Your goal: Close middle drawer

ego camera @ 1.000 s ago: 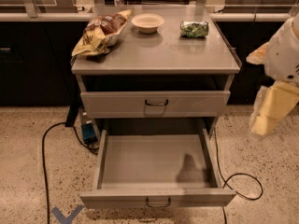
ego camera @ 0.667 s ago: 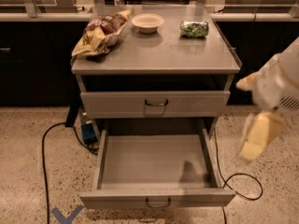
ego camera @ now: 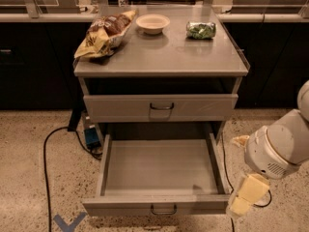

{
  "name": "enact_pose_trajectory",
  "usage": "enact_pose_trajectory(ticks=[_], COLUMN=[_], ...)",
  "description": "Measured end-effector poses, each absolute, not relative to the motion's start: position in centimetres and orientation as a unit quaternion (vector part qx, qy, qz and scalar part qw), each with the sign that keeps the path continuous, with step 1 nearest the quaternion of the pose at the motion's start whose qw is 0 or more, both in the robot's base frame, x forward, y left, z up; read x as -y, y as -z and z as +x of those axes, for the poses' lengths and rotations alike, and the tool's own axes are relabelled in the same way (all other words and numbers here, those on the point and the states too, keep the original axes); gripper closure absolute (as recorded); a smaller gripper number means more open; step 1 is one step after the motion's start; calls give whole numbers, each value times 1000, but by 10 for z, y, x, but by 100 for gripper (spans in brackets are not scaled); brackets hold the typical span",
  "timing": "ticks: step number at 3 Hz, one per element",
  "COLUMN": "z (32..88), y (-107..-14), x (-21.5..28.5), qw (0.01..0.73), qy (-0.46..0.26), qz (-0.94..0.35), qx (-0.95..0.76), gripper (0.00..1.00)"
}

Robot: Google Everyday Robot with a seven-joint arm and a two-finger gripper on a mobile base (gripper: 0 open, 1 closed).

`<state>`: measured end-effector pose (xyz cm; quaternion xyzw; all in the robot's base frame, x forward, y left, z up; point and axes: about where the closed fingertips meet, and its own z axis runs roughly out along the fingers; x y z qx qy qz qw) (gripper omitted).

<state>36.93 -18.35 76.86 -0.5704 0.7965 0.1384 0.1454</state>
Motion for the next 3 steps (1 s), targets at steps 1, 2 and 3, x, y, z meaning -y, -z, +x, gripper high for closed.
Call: enact_pose_trajectory(ticks=[1,2,3], z=[369,372,375], y=[-768,-739,-688], x=[183,183,169], qw=[145,150,154], qy=[-139,-145,-169], qz=[-570,-567,-567], qx=[-796,-797,-792], gripper=[0,0,0])
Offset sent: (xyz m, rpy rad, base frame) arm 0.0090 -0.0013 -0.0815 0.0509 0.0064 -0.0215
